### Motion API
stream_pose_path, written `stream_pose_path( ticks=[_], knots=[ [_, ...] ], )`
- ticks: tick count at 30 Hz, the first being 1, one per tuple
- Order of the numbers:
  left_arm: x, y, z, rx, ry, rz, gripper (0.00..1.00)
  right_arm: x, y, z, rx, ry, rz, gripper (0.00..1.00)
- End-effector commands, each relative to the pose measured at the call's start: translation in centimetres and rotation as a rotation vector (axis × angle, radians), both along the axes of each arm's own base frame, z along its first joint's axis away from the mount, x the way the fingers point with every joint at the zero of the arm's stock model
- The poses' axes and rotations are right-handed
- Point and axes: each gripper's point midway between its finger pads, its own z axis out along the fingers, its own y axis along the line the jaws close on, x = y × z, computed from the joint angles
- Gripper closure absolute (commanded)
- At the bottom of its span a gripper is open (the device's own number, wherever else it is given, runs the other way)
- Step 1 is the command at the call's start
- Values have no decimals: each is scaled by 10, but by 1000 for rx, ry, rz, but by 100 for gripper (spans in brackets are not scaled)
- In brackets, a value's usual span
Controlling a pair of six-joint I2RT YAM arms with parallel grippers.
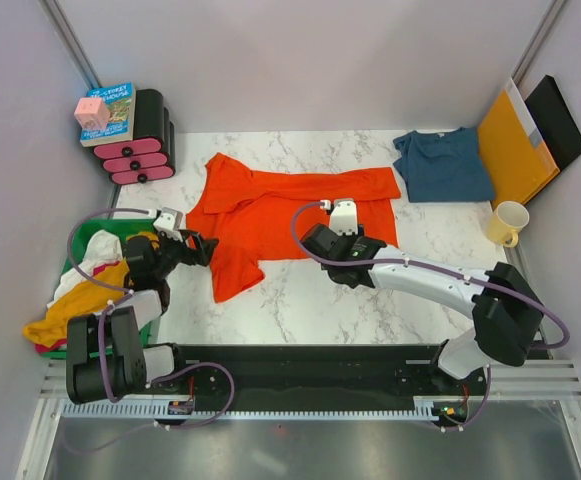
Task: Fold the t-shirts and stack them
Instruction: Fold the tshirt
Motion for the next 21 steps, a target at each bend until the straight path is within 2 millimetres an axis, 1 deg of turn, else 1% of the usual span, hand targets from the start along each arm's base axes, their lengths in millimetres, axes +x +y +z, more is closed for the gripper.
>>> stream_pose_path(
  ticks=[1,2,3,4,6,7,8,9,10,11,12,13,15,16,18,19,20,21],
  knots=[
    [7,-5,34,19,-231,-41,1,3,-5,37,18,-60,-20,39],
    [-1,-8,29,31,-272,-48,0,2,-9,38,5,-54,-26,39],
    [-4,-7,26,34,-282,-35,0,1,-10,40,9,-59,-34,39],
    [-4,-12,24,58,-295,-46,0,0,-12,42,14,-60,-39,39],
    [1,-10,20,56,-281,-19,0,-3,-16,42,15,-56,-50,39],
    [6,-10,22,58,-273,-11,0,-4,-18,43,18,-57,-53,39],
    [10,-7,16,62,-242,15,0,-5,-18,41,21,-53,-56,39],
    [17,3,13,51,-225,90,0,-7,-20,38,18,-49,-61,39],
    [17,3,8,51,-220,91,0,-8,-21,37,20,-46,-63,39],
    [14,-2,3,55,-220,61,0,-8,-22,35,13,-43,-65,39],
    [15,-3,9,49,-251,61,0,-8,-22,33,8,-41,-65,39],
    [16,-3,8,59,-233,57,0,-8,-23,32,0,-40,-65,39],
    [18,-4,2,50,-210,58,0,-5,-19,33,-5,-42,-53,39],
    [22,-2,5,51,-212,63,0,-4,-19,36,-19,-47,-41,39],
    [19,-2,5,61,-211,69,0,0,-16,44,-13,-63,-26,38],
    [22,-2,4,57,-209,69,0,1,-14,47,-19,-64,-1,39],
    [22,-2,6,54,-217,72,0,4,-7,51,3,-81,16,38],
    [21,-2,6,59,-218,71,0,5,-6,55,16,-96,26,38]
  ],
)
